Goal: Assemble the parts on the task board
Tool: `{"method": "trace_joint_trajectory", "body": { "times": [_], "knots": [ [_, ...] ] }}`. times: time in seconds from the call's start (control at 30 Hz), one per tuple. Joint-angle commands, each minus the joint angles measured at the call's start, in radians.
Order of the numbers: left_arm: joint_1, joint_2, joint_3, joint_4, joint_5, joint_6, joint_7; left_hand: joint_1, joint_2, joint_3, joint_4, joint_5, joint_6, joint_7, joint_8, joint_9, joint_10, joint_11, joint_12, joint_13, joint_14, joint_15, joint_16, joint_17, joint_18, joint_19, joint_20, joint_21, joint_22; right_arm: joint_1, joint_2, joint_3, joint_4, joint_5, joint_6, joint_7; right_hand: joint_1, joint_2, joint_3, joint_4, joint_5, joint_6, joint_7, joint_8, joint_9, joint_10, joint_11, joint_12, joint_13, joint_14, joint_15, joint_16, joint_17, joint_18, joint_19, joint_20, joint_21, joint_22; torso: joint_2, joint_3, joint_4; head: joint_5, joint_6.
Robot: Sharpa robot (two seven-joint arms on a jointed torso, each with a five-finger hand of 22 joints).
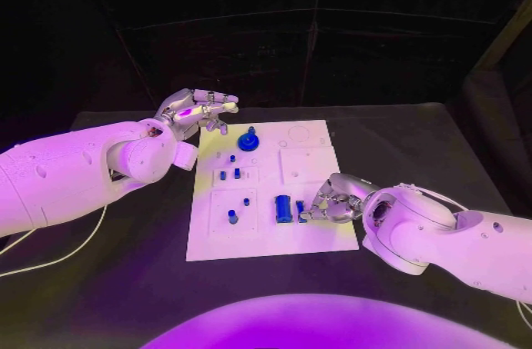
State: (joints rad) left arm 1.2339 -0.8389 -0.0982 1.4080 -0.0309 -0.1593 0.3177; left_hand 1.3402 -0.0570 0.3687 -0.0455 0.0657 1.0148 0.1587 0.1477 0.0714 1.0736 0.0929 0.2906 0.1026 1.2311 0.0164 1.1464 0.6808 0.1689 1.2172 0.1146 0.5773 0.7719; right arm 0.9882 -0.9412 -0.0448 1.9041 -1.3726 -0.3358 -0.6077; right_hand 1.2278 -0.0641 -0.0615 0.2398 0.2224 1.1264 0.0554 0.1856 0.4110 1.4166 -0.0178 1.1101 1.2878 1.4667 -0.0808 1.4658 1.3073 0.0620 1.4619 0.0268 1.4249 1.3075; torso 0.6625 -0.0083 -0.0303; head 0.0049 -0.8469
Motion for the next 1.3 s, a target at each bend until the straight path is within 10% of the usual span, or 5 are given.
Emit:
{"method": "trace_joint_trajectory", "body": {
  "times": [0.03, 0.9, 1.3],
  "knots": [
    [0.002, -0.001, 0.001, 0.001, 0.003, 0.010, 0.001, -0.002, 0.009, 0.004, -0.004, -0.003, 0.000, 0.001, 0.004, -0.002, -0.009, 0.002, 0.006, 0.000, -0.006, -0.003, -0.004, -0.001, 0.014, -0.004, -0.001, -0.005, -0.002, 0.001, -0.001, 0.000, 0.002, 0.005, 0.011, 0.028, 0.006, 0.006, -0.003, -0.002, -0.006, -0.002, 0.007, -0.003, 0.001, 0.004, 0.004, 0.000, 0.001, 0.069, 0.000, 0.001, 0.086, -0.008, 0.013, 0.002, -0.001, 0.010, 0.000, -0.0009, 0.0013, -0.001, -0.001],
    [0.002, 0.000, 0.001, 0.001, 0.003, 0.008, 0.002, -0.003, 0.010, 0.004, -0.004, -0.003, -0.001, 0.002, 0.004, -0.002, -0.011, 0.002, 0.007, 0.000, -0.007, -0.002, -0.004, -0.002, 0.013, -0.004, -0.001, -0.006, -0.002, 0.001, 0.051, 0.000, -0.062, 0.005, 0.062, -0.009, 0.051, 0.039, -0.015, -0.022, -0.007, 0.001, 0.005, -0.003, 0.005, 0.002, 0.002, -0.004, 0.000, 0.069, 0.000, 0.000, 0.085, -0.008, 0.013, 0.002, -0.002, 0.010, 0.000, -0.0004, 0.0018, 0.003, -0.008],
    [0.002, 0.000, 0.001, 0.001, 0.003, 0.008, 0.001, -0.003, 0.010, 0.004, -0.004, -0.003, -0.001, 0.002, 0.004, -0.002, -0.011, 0.002, 0.007, 0.000, -0.007, -0.002, -0.004, -0.002, 0.013, -0.004, -0.001, -0.006, -0.002, 0.000, 0.048, 0.000, -0.051, -0.011, -0.050, 0.064, 0.051, 0.044, -0.031, -0.020, 0.001, 0.004, 0.005, 0.000, 0.007, 0.001, 0.002, -0.007, -0.001, 0.069, -0.001, -0.002, 0.084, -0.007, 0.012, 0.001, -0.004, 0.008, 0.000, 0.0012, 0.0014, 0.004, -0.006]
  ]
}}
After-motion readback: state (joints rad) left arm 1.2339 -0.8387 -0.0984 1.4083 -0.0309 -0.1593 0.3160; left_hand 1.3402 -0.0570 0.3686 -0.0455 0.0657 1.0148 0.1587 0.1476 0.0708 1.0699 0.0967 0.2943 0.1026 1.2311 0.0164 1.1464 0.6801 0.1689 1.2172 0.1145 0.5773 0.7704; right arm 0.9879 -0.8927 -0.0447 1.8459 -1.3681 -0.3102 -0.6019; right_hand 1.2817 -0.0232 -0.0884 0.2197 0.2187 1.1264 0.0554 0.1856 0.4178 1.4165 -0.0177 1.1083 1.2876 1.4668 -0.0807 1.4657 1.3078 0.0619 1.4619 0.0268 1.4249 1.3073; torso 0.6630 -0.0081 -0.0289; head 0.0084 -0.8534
